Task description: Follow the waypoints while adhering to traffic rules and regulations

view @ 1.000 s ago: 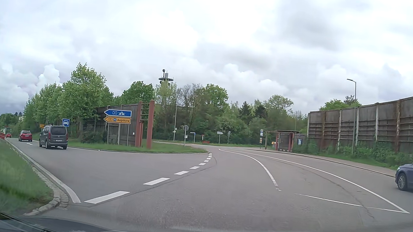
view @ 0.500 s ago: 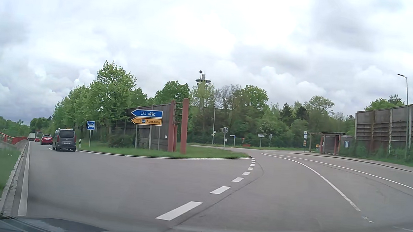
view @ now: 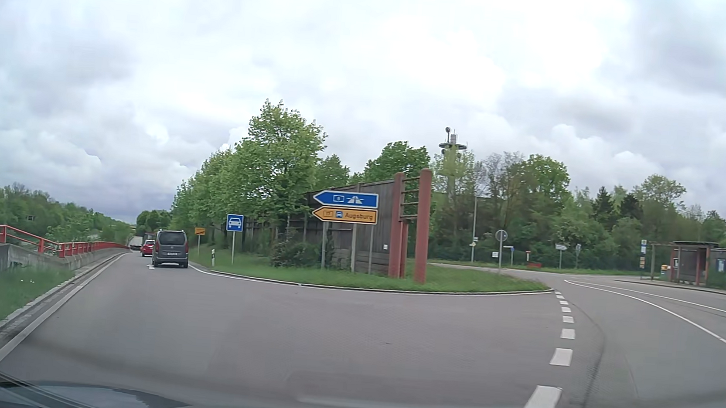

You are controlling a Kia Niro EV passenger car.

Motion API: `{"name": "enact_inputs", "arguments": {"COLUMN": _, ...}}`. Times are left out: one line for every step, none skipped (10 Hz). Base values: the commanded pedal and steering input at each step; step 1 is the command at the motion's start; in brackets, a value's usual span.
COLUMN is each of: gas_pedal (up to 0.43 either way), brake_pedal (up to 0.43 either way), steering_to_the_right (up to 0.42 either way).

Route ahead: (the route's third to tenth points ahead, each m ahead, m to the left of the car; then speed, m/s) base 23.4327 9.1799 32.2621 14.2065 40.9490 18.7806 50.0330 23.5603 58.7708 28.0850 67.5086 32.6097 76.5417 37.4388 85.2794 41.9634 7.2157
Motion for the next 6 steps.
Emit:
{"name": "enact_inputs", "arguments": {"gas_pedal": 0.138, "brake_pedal": 0.012, "steering_to_the_right": -0.246}}
{"name": "enact_inputs", "arguments": {"gas_pedal": 0.15, "brake_pedal": 0.012, "steering_to_the_right": -0.246}}
{"name": "enact_inputs", "arguments": {"gas_pedal": 0.169, "brake_pedal": 0.012, "steering_to_the_right": -0.246}}
{"name": "enact_inputs", "arguments": {"gas_pedal": 0.177, "brake_pedal": 0.012, "steering_to_the_right": -0.246}}
{"name": "enact_inputs", "arguments": {"gas_pedal": 0.197, "brake_pedal": 0.012, "steering_to_the_right": -0.241}}
{"name": "enact_inputs", "arguments": {"gas_pedal": 0.197, "brake_pedal": 0.012, "steering_to_the_right": -0.23}}
